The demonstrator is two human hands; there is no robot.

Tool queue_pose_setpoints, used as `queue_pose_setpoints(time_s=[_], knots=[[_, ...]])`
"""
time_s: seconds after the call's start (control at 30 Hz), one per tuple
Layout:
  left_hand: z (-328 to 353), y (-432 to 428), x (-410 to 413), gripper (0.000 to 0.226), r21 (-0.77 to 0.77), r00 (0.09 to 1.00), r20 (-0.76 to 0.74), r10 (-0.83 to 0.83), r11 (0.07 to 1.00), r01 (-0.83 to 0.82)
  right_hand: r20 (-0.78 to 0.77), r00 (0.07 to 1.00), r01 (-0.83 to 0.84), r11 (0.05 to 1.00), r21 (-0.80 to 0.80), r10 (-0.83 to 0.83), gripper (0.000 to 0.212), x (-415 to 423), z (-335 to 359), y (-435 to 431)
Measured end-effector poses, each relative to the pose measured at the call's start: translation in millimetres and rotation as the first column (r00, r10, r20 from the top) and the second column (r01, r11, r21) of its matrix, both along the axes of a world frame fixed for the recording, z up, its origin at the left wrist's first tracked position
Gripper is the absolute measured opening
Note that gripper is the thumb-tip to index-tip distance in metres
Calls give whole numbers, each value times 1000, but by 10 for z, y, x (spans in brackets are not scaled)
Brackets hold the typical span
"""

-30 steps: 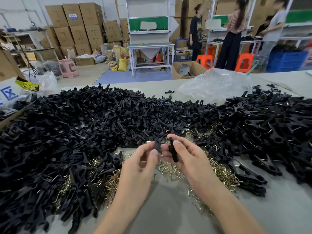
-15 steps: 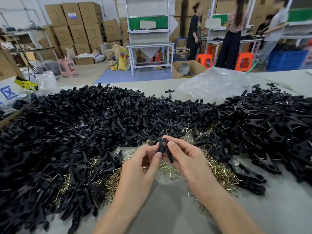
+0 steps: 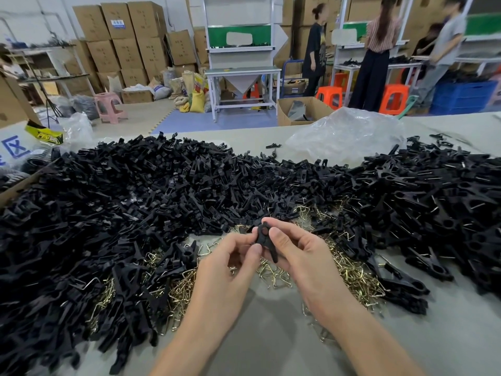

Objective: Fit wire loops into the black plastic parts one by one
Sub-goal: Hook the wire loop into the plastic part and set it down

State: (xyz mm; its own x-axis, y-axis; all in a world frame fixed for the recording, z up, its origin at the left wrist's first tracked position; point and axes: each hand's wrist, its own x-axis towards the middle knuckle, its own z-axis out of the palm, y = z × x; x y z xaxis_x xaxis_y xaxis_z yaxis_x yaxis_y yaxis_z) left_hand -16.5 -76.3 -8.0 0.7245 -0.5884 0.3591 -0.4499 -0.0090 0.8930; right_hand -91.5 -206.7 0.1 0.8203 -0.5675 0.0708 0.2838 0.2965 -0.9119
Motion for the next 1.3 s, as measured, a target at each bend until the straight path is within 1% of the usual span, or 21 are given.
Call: queue_pose_setpoints(time_s=[0.1, 0.2, 0.27, 0.3, 0.33, 0.4, 0.43, 0.5, 0.53, 0.67, 0.83, 0.93, 1.03, 1.07, 1.1, 1.17, 1.23, 1.3], knots=[[1, 10, 17, 19, 30, 997, 75, 2, 1000, -4, 41, 996, -78, 996, 38, 76, 27, -9, -4, -23], [13, 15, 17, 17, 41, 996, 93, -1, 999, -3, 77, 987, -146, 989, 22, 144, 28, -23, 8, -61], [24, 26, 19, 23, 70, 991, 130, -4, 998, -5, 71, 990, -116, 992, -46, 119, 25, -27, 12, -83], [24, 37, 35, 24, 108, 982, 188, 7, 994, -28, 70, 993, -86, 993, -74, 92, 24, -27, 13, -92], [16, 50, 60, 25, 161, 959, 282, 37, 983, -86, 73, 996, -53, 995, -84, 59, 22, -26, 15, -102], [-1, 105, 122, 32, 298, 868, 487, 99, 915, -272, 78, 997, 12, 998, -58, -7, 20, -24, 13, -131], [-11, 134, 153, 35, 370, 817, 566, 108, 853, -369, 74, 997, 39, 999, -31, -37, 21, -25, 9, -151], [-51, 167, 197, 36, 495, 746, 663, 61, 713, -497, 53, 995, 86, 996, -1, -86, 25, -30, 0, -186], [-72, 170, 204, 35, 536, 740, 673, 24, 674, -509, 43, 994, 103, 995, -3, -103, 27, -31, -4, -198], [-73, 131, 209, 29, 607, 792, 609, -24, 658, -446, 25, 992, 123, 992, -14, -122, 28, -19, -13, -176], [-60, 146, 225, 8, 538, 819, 573, -8, 758, -369, 22, 992, 128, 992, -18, -127, 18, -4, -21, -159], [-46, 129, 233, 4, 423, 873, 481, 77, 852, -309, 30, 992, 126, 992, 19, -127, 20, -4, -15, -170], [-11, 105, 229, 9, 245, 939, 272, 209, 929, -278, 48, 994, 96, 992, 80, -100, 28, 2, -5, -186], [3, 101, 223, 13, 191, 951, 210, 225, 945, -266, 55, 995, 80, 991, 103, -86, 28, 3, -3, -189], [13, 102, 225, 16, 153, 956, 179, 231, 954, -259, 64, 995, 63, 990, 128, -72, 29, 5, 1, -187], [22, 112, 232, 18, 147, 957, 174, 232, 955, -258, 82, 995, 40, 987, 158, -53, 28, -2, 1, -185], [1, 120, 241, 14, 195, 958, 188, 217, 948, -253, 87, 995, 30, 986, 163, -45, 24, -9, -3, -184], [-17, 124, 224, 11, 253, 947, 264, 182, 934, -250, 82, 996, 24, 987, 158, -38, 20, -16, -6, -180]])
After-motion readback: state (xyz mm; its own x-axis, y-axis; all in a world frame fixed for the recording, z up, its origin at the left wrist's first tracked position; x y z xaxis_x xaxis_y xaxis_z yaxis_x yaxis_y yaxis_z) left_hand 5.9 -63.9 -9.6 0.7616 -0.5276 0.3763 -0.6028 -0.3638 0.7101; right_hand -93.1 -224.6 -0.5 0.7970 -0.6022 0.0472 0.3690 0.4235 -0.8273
